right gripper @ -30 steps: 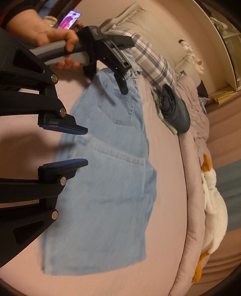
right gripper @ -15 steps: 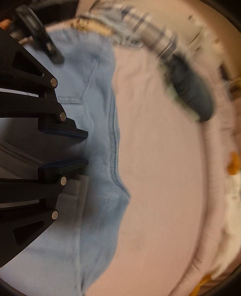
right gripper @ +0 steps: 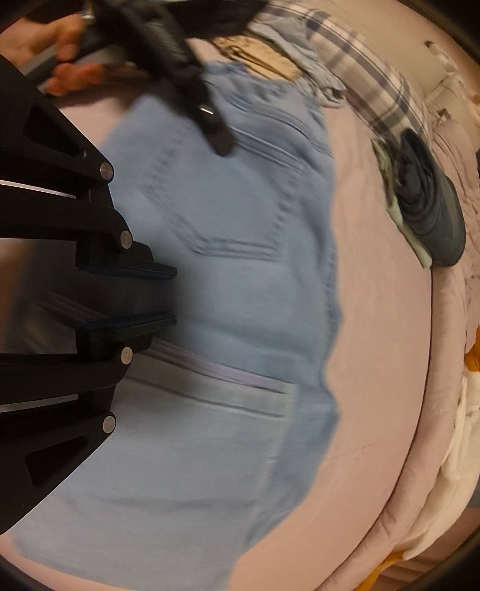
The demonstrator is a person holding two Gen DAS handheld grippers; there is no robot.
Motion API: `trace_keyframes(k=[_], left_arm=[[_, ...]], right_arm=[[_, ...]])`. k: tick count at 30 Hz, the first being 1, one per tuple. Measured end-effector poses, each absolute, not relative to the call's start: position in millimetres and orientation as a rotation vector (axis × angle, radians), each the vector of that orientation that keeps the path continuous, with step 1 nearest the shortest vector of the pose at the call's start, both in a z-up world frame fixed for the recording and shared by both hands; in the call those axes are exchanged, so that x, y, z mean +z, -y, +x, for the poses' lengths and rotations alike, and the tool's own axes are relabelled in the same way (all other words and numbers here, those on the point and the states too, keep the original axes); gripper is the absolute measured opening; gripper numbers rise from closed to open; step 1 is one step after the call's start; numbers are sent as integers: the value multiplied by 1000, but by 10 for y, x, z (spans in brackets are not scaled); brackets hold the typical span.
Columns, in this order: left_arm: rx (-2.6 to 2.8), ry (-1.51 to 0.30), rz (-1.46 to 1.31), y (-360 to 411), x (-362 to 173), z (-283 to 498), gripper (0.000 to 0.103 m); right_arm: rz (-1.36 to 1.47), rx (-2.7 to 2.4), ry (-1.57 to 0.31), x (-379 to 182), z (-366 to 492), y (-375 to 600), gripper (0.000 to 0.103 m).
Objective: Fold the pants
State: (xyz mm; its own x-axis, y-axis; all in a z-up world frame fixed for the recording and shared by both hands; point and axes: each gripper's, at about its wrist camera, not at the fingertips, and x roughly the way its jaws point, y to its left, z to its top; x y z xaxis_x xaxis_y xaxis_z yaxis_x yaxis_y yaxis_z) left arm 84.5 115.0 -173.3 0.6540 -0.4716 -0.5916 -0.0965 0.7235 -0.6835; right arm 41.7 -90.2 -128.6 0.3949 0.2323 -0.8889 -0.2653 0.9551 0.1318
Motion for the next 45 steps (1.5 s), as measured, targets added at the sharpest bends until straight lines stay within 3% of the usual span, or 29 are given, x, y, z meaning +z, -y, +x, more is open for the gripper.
trace_keyframes(k=[9,15,20,22,28,30,34,38,41,43,45], left_arm=[[-231,-849,-694,-1068,-1441,814,19],[-259,-758,-528,-822,-1006,737,19],[-301,-708,-447,-586,-757,698,19],[-306,-685,-399,-477,-671,672,19],[-350,-663,-304,-192,-524,649,19],[-364,-655,-269,-92,-503,636,19],[-405,-652,-217,89,-491,627,19],[-442,-659,-152,306,-522,618,20],[-500,-699,-103,470,-634,630,28],[-539,-753,-85,593,-767,658,55],[-565,-823,-88,679,-949,702,67]], right_arm=[[51,410,-1121,-1199,-135,1117,21],[159,338,-929,-878,-302,1601,21],[178,325,-1034,-1298,-104,1692,21],[186,338,-989,-1311,-143,1733,21],[580,426,-1027,-1380,-126,2290,25],[679,431,-997,-1367,-165,2470,29],[892,503,-920,-1378,-178,2605,52],[1125,552,-831,-1471,-144,2695,61],[1415,630,-751,-1705,-172,2758,64],[1509,643,-715,-1744,-198,2788,66],[1553,652,-689,-1742,-166,2766,70]])
